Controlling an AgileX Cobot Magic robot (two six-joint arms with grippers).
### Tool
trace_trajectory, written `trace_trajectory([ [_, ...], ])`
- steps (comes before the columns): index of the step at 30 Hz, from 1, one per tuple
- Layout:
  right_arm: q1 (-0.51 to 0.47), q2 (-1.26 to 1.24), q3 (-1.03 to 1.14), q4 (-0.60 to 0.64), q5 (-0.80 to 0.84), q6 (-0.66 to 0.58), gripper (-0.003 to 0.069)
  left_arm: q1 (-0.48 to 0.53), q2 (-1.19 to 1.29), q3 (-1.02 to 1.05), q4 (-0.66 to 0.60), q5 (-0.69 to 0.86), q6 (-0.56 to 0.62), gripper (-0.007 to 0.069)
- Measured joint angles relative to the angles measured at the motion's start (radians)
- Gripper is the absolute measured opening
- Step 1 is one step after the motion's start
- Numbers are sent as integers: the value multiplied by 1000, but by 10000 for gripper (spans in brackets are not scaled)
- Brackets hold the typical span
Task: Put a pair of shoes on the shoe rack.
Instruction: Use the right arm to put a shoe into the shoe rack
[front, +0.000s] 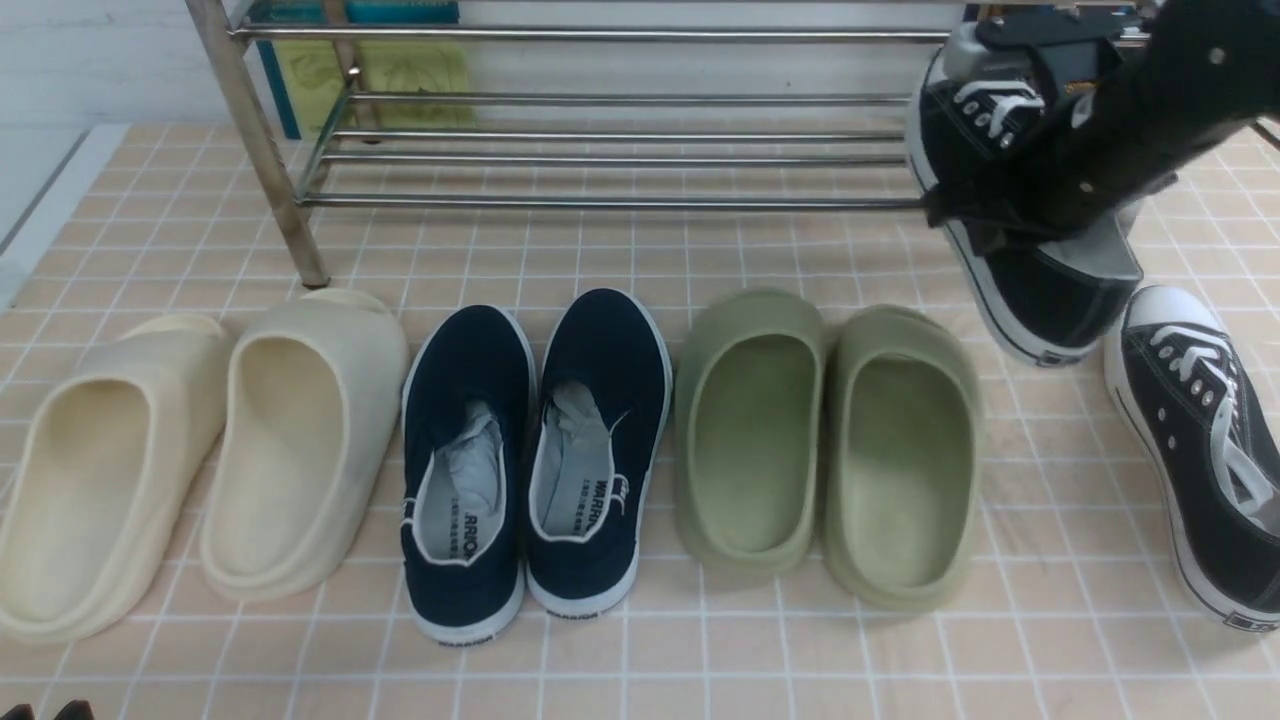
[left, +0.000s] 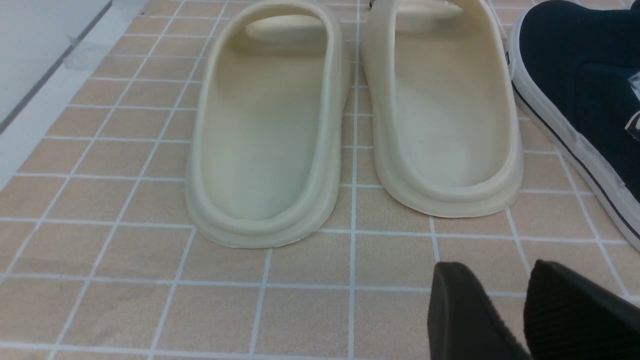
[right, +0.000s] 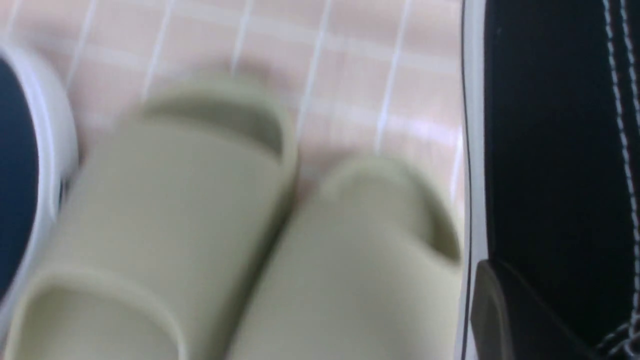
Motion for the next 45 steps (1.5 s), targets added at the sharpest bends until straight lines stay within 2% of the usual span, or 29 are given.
trace_trajectory([
  [12,0,309,-413,14,1,-1,15,0,0,0,0,0,0,240],
  [21,0,446,-569,19,-4,-45,34,0,0,0,0,0,0,240],
  [23,0,450,-579,16,-29,-51,68,0,0,0,0,0,0,240],
  [27,-1,452,-584,7,-70,-51,223,0,0,0,0,0,0,240],
  [31,-1,446,-586,11,-70,-51,419,0,0,0,0,0,0,240],
  [34,-1,423,-586,15,-46,-51,515,0,0,0,0,0,0,240],
  [37,-1,381,-586,17,21,-51,552,0,0,0,0,0,0,240],
  [45,-1,237,-590,-15,206,-56,555,0,0,0,0,0,0,240],
])
